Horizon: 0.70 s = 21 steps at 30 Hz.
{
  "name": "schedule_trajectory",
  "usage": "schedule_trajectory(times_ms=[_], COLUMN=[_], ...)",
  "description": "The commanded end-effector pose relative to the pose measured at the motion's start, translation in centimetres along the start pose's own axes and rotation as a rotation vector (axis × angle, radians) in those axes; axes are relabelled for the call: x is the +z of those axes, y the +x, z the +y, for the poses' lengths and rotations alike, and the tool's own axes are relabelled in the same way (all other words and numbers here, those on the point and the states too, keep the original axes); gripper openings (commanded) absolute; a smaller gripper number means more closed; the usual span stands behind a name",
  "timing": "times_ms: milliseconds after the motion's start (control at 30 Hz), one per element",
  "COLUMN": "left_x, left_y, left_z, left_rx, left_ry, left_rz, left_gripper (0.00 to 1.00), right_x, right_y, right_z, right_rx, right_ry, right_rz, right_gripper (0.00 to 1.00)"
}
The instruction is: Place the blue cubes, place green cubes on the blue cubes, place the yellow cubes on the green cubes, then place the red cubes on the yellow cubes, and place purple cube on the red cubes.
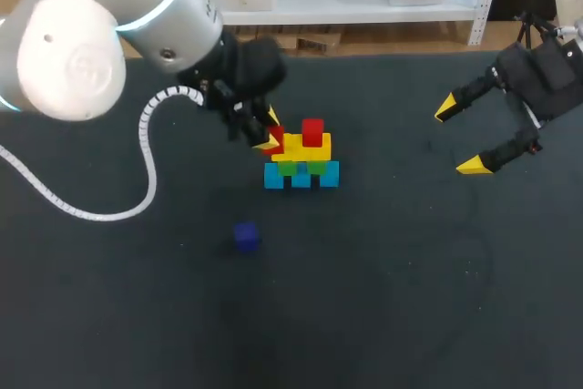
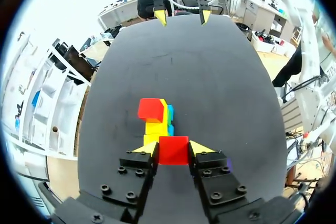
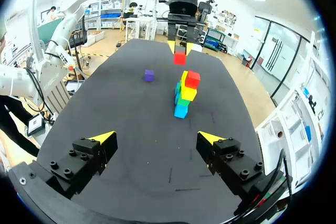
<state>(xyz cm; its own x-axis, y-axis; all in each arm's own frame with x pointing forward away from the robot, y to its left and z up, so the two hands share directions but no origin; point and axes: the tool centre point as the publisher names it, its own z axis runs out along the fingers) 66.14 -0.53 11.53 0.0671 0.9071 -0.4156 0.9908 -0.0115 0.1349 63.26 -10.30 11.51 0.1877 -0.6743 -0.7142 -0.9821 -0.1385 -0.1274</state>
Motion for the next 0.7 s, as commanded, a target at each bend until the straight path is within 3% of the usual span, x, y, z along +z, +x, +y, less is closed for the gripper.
schedule_trajectory(times_ms=[33,700], left_x=[0.7,1.7], left_y=[-0.6,-0.8], left_z=[1.4,2.7], left_rx=[0.006,0.005], left_ry=[0.014,0.023], left_rz=[0.02,0.014], left_gripper=[0.0,0.0], right_x=[0.0,0.0], right_y=[0.0,0.0], right_z=[0.0,0.0], right_rx=[-0.001,-0.001], right_ry=[0.0,0.0], right_rz=[-0.002,-0.002], right_gripper=[1.0,1.0])
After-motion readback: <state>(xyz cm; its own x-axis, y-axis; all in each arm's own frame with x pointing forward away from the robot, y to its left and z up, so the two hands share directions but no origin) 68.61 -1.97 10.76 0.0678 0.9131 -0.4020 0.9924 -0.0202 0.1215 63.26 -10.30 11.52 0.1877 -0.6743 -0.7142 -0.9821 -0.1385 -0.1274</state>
